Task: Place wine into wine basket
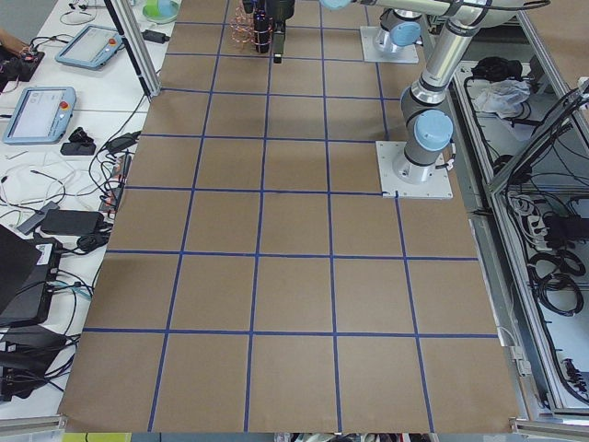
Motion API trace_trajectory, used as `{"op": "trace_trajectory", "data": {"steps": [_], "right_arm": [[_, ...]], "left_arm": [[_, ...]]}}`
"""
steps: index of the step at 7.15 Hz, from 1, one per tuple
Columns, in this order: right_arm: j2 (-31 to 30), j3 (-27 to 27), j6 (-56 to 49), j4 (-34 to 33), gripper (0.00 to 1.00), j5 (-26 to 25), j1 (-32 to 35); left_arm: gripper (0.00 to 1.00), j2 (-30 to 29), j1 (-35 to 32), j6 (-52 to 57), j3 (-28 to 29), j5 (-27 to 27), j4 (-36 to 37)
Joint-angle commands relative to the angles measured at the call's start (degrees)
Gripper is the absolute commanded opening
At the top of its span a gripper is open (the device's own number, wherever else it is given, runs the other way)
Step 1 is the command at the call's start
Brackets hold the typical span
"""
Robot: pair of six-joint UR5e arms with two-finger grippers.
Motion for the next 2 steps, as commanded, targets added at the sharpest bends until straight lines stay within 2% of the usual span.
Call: {"op": "trace_trajectory", "data": {"steps": [1,2], "right_arm": [[0.0,0.0,0.5,-0.1,1.00,-0.4,-0.1],[0.0,0.0,0.5,-0.1,1.00,-0.4,-0.1]], "left_arm": [[1.00,0.0,0.0,0.0,0.0,0.0,0.0],[1.00,0.0,0.0,0.0,0.0,0.0,0.0]]}}
